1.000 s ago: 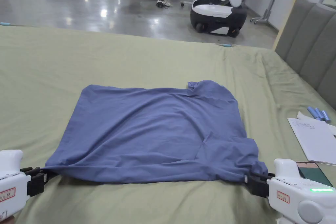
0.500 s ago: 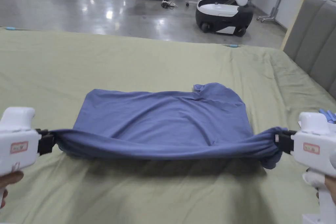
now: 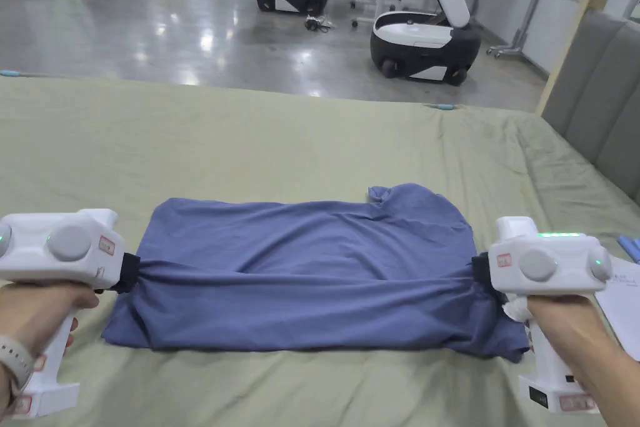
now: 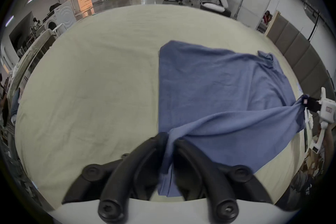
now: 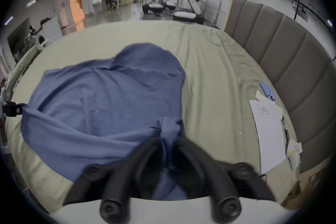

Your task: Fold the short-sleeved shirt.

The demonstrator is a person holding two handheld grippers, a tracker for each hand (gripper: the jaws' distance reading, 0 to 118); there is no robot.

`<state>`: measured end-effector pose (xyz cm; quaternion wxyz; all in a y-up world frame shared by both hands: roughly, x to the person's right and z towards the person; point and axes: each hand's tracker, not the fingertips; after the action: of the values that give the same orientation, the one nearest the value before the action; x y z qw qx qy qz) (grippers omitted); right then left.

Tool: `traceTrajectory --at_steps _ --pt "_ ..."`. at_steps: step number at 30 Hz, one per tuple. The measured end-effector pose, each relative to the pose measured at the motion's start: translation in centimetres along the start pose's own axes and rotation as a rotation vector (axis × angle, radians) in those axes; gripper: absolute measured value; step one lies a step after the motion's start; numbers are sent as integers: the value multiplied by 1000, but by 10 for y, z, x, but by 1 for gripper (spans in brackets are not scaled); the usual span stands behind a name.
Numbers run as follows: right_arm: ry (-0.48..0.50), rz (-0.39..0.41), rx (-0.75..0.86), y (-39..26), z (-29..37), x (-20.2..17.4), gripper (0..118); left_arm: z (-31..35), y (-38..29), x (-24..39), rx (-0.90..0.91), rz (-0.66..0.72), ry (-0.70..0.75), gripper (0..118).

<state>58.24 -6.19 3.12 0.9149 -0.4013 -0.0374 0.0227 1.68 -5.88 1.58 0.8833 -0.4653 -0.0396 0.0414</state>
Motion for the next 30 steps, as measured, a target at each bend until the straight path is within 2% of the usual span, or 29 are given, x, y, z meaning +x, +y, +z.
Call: traceTrajectory --at_steps 1,2,3,4,7,8,9,10,11,12,15,17,18,19,20,21,23,26,28,30 --pt "43 -22 -2 -4 8 5 62 12 -7 -2 49 -21 11 43" --pt "72 -16 -16 -10 16 7 112 26 -17 -1 105 -35 -6 75" --pt "74 -7 17 -18 33 7 118 42 -30 -2 171 -48 -12 86" --pt "77 24 117 -28 51 6 114 60 -47 -2 239 -69 -20 86" --pt "63 68 223 -68 92 -3 115 91 -102 0 337 -120 32 86" --pt "74 68 235 -82 103 -6 111 96 -119 -1 324 -120 66 84" --pt "68 62 241 -96 111 -12 100 96 -137 -1 318 -118 80 82" --pt "63 56 258 -110 120 -17 65 95 -154 -2 322 -121 83 67" --pt "55 51 268 -119 124 -21 6 94 -166 -3 318 -116 77 12" --pt "52 40 264 -129 126 -24 0 80 -172 -10 287 -93 70 3" --pt "126 -20 227 -149 136 -37 0 65 -185 -16 220 -68 8 3" --pt "111 -19 235 -156 139 -43 0 62 -174 -12 245 -102 43 4" --pt "113 -18 233 -155 139 -45 0 57 -167 -14 243 -98 36 10" --pt "118 -21 225 -155 139 -46 0 51 -159 -16 238 -93 29 31" --pt "119 -27 220 -155 139 -47 0 49 -147 -8 242 -86 25 69" --pt "120 -28 218 -155 140 -48 0 41 -139 -8 236 -88 29 83" --pt "114 -14 212 -154 141 -50 0 25 -124 -11 213 -82 44 84" --pt "91 4 201 -150 139 -45 0 0 -102 -8 120 -66 156 84" --pt "70 10 186 -146 136 -38 0 -11 -93 -7 116 -39 137 84" --pt "44 18 180 -142 130 -29 0 -20 -89 -4 53 -30 56 82"
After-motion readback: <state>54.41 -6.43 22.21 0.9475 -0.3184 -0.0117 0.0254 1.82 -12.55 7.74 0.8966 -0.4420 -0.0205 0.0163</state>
